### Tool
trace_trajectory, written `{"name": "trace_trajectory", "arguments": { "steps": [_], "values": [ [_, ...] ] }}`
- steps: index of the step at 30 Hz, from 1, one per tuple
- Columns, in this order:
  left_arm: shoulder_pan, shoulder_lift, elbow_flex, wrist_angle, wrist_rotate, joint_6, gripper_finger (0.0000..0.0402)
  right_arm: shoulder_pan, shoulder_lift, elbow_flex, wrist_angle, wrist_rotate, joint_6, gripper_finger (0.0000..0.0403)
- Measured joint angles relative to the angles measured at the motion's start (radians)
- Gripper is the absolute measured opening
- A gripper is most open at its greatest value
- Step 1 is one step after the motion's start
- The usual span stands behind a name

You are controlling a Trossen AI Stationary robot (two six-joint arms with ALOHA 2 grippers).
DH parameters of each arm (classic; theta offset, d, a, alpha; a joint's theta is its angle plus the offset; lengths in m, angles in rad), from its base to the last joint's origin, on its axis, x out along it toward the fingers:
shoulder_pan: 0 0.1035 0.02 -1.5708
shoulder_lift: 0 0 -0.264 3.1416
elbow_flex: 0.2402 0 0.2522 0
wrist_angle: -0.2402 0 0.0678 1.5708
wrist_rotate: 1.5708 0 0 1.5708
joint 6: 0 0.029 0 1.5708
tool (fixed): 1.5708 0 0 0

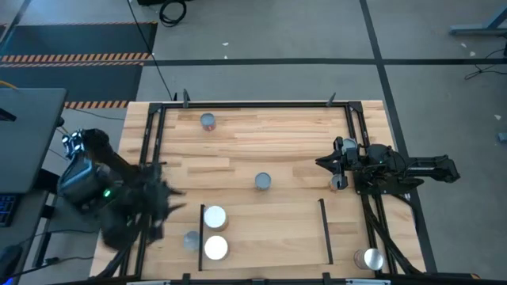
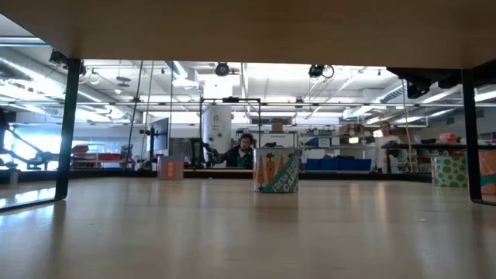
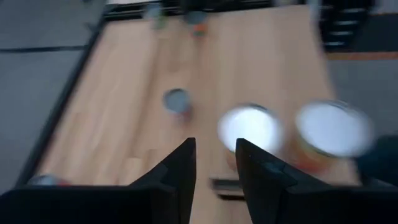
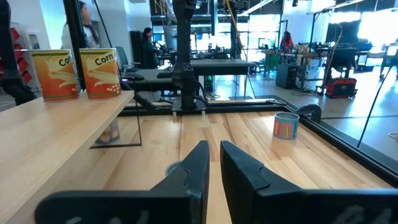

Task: Pick and place cans onto a shelf
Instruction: Put the left canned peaches on the shelf

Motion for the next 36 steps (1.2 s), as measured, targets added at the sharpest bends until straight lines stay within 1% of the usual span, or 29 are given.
{"name": "trace_trajectory", "arguments": {
  "steps": [4,7,9,13,15,18,20,24,28,31,32,36],
  "values": [
    [-0.139,0.000,-0.078,-0.016,-0.050,-0.153,0.0121,0.000,0.000,0.000,0.000,0.000,0.000,0.0047],
    [-0.222,0.000,-0.139,-0.021,-0.059,-0.268,0.0121,0.000,0.000,0.000,0.001,0.000,0.000,0.0047],
    [-0.261,0.000,-0.183,-0.004,-0.033,-0.360,0.0121,0.000,0.000,0.000,0.001,0.000,0.000,0.0047],
    [-0.328,0.000,-0.264,0.059,0.083,-0.501,0.0121,0.000,0.000,0.000,0.002,0.000,0.000,0.0047],
    [-0.344,0.000,-0.309,0.095,0.101,-0.538,0.0121,0.000,0.000,0.000,0.005,0.000,0.000,0.0047],
    [-0.360,0.000,-0.359,0.130,0.100,-0.573,0.0121,0.000,0.000,0.000,0.006,0.000,0.000,0.0047],
    [-0.359,0.000,-0.387,0.139,0.100,-0.555,0.0121,0.000,0.000,0.000,0.007,0.000,0.000,0.0047],
    [-0.338,0.002,-0.427,0.183,0.121,-0.414,0.0109,0.000,0.000,0.000,0.008,0.000,0.000,0.0047],
    [-0.283,0.003,-0.434,0.225,0.163,-0.381,0.0073,0.000,0.000,0.000,0.007,0.000,0.000,0.0047],
    [-0.241,0.008,-0.434,0.281,0.193,-0.270,0.0023,0.000,0.000,0.000,0.007,0.000,0.000,0.0047],
    [-0.229,0.009,-0.434,0.296,0.211,-0.243,0.0012,0.000,0.000,0.000,0.007,0.000,0.000,0.0047],
    [-0.185,0.010,-0.434,0.327,0.235,-0.241,0.0008,0.000,0.000,0.000,0.008,0.000,0.000,0.0047]
  ]
}}
